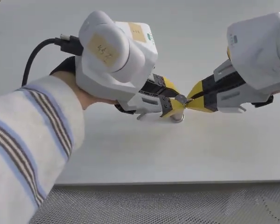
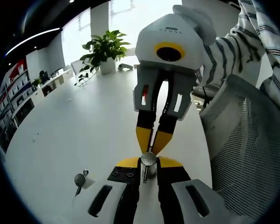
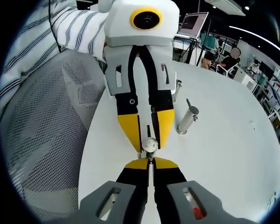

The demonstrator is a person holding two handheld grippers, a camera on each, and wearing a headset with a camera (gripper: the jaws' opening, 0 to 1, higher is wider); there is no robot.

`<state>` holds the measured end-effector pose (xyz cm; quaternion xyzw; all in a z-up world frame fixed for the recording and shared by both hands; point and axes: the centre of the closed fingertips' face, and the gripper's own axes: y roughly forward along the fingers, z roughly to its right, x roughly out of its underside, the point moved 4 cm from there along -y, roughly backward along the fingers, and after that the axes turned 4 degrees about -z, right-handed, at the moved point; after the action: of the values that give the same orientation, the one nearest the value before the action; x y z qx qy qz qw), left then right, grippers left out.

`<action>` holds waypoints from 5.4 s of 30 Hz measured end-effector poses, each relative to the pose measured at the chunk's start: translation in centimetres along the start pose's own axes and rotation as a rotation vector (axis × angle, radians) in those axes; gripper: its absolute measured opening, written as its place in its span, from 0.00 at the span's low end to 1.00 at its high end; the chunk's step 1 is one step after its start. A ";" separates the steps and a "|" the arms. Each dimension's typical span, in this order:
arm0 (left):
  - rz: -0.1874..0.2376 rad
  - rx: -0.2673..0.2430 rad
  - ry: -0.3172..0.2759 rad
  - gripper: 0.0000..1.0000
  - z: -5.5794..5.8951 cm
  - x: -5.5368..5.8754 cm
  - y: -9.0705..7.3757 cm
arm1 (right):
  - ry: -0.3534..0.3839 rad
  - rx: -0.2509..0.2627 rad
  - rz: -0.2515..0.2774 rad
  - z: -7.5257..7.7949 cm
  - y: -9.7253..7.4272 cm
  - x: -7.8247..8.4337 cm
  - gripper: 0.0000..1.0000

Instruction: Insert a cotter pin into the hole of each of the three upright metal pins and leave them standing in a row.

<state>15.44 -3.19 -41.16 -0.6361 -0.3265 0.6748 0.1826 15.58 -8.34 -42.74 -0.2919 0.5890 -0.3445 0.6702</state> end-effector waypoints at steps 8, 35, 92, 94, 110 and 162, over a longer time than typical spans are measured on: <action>0.014 -0.002 -0.011 0.10 0.1 -0.2 0.0 | 0.027 -0.005 0.021 -0.1 -0.1 0.0 0.00; 0.081 -0.040 -0.196 0.94 2.7 4.8 -4.7 | 0.196 -0.037 0.101 -0.6 0.6 -0.7 0.14; 0.086 -0.240 -0.414 0.99 3.4 8.1 -8.7 | 0.201 0.016 0.165 6.4 -0.1 0.6 0.08; 0.098 -0.241 -0.427 0.99 3.3 8.1 -8.9 | 0.192 0.012 0.159 6.5 0.0 0.8 0.08; 0.075 -0.252 -0.420 0.99 3.3 8.6 -9.1 | 0.188 -0.019 0.152 7.4 0.6 2.2 0.08; 0.319 -0.430 -0.569 0.99 -0.3 7.7 -14.5 | 0.575 0.233 0.273 0.2 -6.2 -2.1 0.89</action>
<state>12.37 12.45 -37.08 -0.4901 -0.3951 0.7603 -0.1600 14.86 -10.37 -36.52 -0.0227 0.7442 -0.3846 0.5457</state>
